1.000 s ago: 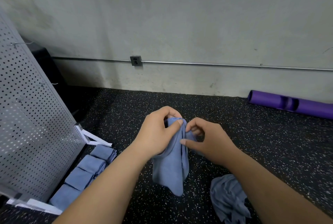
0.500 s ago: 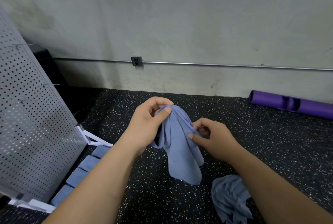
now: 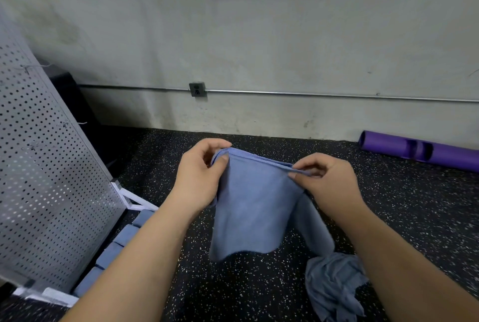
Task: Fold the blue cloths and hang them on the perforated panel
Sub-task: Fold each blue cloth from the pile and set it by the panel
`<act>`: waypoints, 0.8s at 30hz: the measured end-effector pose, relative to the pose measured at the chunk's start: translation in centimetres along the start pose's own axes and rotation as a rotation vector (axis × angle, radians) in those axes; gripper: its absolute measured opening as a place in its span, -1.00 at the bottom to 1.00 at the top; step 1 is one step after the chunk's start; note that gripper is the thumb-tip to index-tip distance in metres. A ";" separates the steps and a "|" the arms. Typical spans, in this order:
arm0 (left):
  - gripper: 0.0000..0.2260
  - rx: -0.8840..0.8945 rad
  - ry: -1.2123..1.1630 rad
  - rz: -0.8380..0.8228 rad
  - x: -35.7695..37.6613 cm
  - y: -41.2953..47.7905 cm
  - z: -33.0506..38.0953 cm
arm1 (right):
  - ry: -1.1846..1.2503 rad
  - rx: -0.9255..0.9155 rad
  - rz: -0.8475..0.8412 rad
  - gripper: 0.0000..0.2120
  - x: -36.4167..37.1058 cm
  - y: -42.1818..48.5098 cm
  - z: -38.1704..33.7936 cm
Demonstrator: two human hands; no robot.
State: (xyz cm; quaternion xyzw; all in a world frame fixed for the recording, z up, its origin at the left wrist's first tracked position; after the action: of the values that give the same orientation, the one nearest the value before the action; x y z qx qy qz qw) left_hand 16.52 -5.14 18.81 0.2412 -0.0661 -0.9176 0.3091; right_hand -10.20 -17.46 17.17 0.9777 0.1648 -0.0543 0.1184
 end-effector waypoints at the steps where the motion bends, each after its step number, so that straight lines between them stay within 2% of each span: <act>1: -0.75 0.017 0.097 -0.037 0.4 0.0 -0.1 | 0.009 -0.018 0.029 -0.78 -0.4 0.0 -0.4; 5: -0.71 0.013 0.451 -0.248 3.2 -1.1 -1.0 | 0.064 -0.070 0.042 -0.70 -0.4 -0.4 -1.9; 8: -0.73 0.058 0.528 -0.395 5.9 -2.5 -1.0 | 0.057 -0.093 -0.031 -0.69 0.4 -0.7 -2.7; 12: -0.77 0.122 0.319 -0.460 8.9 -4.1 0.4 | 0.031 -0.085 -0.107 -0.73 1.7 -1.2 -2.7; 14: -0.83 0.130 0.149 -0.422 9.7 -4.4 1.4 | 0.044 -0.097 -0.122 -0.75 2.2 -1.4 -2.9; 18: -0.86 0.038 -0.117 -0.318 9.4 -4.1 2.1 | 0.099 -0.124 -0.126 -0.81 2.5 -1.6 -3.5; 24: -0.92 -0.044 -0.154 -0.260 8.8 -3.4 1.0 | 0.072 -0.122 -0.111 -0.81 2.3 -1.5 -3.0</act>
State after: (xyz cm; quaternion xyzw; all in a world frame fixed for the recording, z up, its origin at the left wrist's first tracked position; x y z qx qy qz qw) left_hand 8.19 -7.72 15.23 0.1698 -0.0377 -0.9668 0.1871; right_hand -8.31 -14.65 19.37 0.9594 0.2258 -0.0155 0.1685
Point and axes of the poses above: each hand's wrist, its own y-axis towards the middle knuckle, its own x-axis out of the palm, z = x × y, the point moved 10 cm from there along y, towards the middle knuckle, and after that the axes turned 12 degrees about y, right-handed, at the moved point
